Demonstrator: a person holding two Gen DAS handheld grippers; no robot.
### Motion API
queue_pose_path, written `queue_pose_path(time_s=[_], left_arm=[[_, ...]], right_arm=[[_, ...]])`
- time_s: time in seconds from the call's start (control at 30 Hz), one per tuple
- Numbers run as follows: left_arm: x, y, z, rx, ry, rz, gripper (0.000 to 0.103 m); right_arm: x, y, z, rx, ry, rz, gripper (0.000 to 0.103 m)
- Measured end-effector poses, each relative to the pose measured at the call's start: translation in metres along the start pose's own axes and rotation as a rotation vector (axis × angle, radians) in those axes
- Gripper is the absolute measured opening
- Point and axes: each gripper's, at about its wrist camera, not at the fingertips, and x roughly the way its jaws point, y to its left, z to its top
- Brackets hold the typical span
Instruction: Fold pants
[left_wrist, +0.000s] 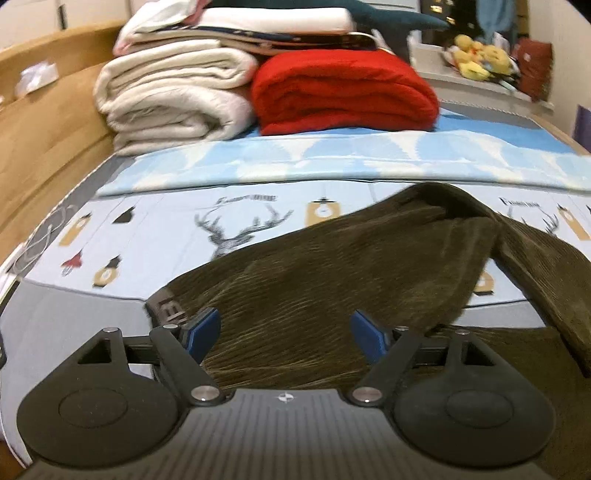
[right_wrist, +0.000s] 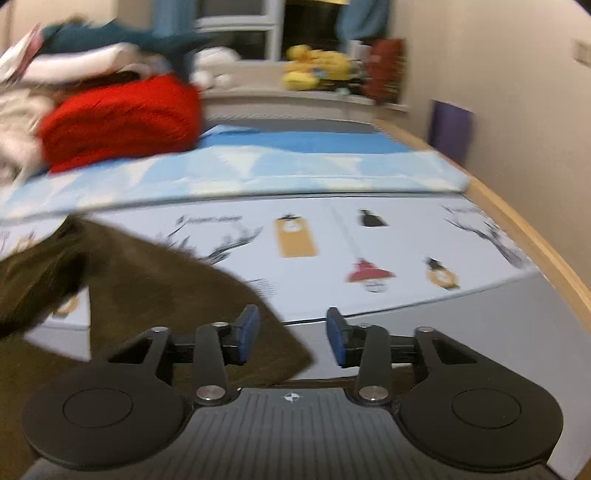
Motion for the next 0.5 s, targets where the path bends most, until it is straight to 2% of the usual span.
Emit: queue_pose_path(time_s=[0.17, 0.33, 0.43, 0.5], left_arm=[[0.013, -0.02, 0.007, -0.004, 0.027, -0.022, 0.083], [0.013, -0.038, 0.007, 0.009, 0.042, -0.082, 0.083], [0.01, -0.053, 0.008, 0.063, 0.005, -0.058, 0.082], [0.007, -0.059, 0.011, 0.078, -0.03, -0.017, 0.082]], right_arm=[[0.013, 0.048, 0.003, -0.125, 0.023, 0.066, 0.05], [0.023, 0.096, 0.0, -0.236, 0.062, 0.204, 0.05], [0.024, 0.126, -0.012, -0.337, 0.101, 0.269, 0.051], [0.028, 0.143, -0.02, -0.402, 0.14, 0.293, 0.058]])
